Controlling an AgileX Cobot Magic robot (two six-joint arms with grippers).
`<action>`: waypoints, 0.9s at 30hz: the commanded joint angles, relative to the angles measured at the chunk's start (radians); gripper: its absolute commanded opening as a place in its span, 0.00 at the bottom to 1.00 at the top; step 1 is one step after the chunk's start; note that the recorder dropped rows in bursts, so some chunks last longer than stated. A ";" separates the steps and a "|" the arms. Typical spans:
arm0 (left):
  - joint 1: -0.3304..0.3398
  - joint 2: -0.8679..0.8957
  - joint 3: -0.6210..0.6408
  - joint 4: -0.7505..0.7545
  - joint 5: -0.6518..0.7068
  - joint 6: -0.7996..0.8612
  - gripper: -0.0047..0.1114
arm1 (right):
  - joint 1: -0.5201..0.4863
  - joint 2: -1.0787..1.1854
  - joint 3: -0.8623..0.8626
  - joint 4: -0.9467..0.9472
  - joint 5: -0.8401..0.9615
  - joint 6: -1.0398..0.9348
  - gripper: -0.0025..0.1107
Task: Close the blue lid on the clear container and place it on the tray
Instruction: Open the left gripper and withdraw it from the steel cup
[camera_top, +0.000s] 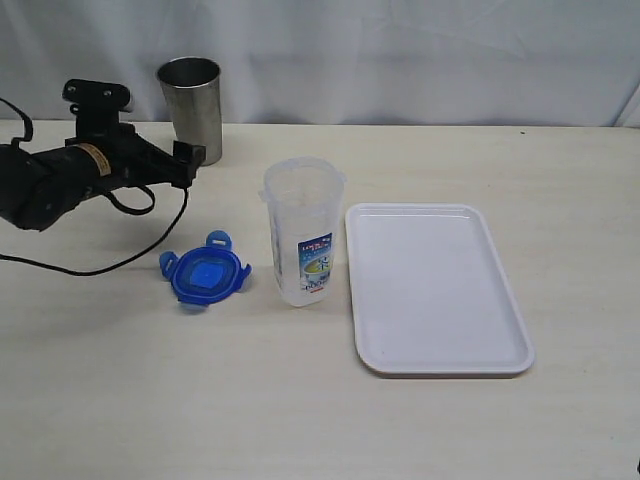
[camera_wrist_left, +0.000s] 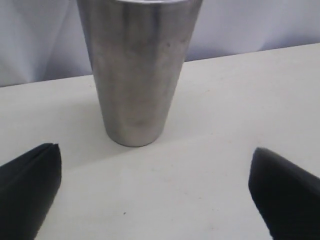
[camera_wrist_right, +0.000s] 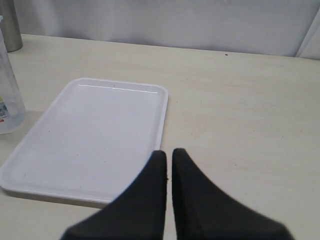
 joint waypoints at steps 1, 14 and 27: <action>-0.003 -0.011 0.031 0.074 -0.067 -0.026 0.85 | -0.004 0.002 0.002 0.001 -0.009 0.004 0.06; 0.004 -0.148 0.031 0.183 -0.091 0.060 0.85 | -0.004 0.002 0.002 0.001 -0.009 0.004 0.06; 0.004 -0.375 0.034 0.185 0.229 -0.070 0.85 | -0.004 0.002 0.002 0.001 -0.009 0.004 0.06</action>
